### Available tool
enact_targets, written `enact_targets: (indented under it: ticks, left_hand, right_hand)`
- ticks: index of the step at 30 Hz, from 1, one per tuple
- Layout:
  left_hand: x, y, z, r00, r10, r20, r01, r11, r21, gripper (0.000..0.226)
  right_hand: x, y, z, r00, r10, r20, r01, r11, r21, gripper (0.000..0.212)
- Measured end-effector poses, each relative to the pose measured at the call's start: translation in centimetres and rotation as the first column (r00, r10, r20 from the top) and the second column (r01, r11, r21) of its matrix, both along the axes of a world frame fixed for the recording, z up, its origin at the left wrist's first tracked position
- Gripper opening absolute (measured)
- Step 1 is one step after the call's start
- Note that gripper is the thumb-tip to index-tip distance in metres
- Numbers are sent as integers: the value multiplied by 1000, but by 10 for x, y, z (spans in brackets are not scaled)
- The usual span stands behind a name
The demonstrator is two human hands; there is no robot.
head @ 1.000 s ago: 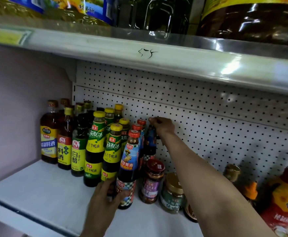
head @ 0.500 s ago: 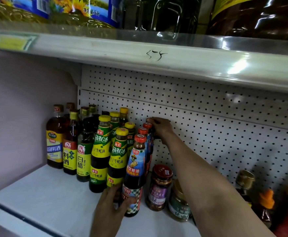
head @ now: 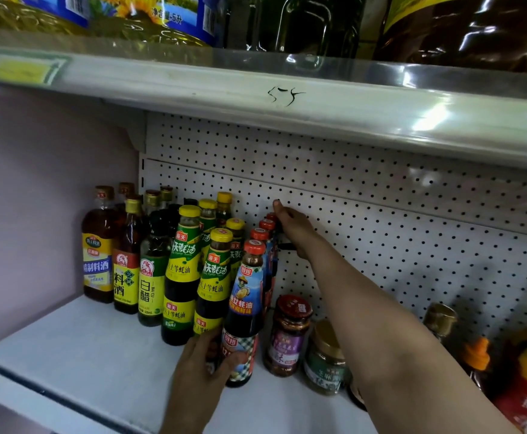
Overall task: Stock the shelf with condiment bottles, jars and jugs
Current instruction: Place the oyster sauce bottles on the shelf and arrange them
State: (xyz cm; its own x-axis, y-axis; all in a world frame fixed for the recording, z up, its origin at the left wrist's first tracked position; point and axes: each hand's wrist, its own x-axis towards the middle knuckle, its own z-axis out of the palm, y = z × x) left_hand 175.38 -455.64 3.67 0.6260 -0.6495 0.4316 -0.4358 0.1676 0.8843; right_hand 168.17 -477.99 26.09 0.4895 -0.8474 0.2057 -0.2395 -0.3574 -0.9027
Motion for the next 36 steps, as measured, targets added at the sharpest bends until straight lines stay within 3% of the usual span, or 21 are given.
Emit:
enact_targets:
  ticks: [8,17,28,33,36]
  left_hand:
    - [-3,5,3,997,-50,-65,51,999,11,45]
    - [-1,8,6,1000,-27,-14,28,998,65,51]
    - [-1,18,15,1000,-23,16,20,989,144,62]
    - [-2,30,17,999,15,53,-21,993,119,64]
    - [-10,48,18,999,-51,0,51,997,65,59]
  right_hand:
    - [-23,30,-4,983,-118,143,146,968,-202,55]
    - [-57,93,-16,958,-165,237,225,940,-256,44]
    - [-108,177,-57,927,-353,127,373,904,-208,52]
    - [-123,220,-95,905,-422,48,425,901,-87,53]
    - [-135,248,-124,884,-455,-102,442,888,-128,56]
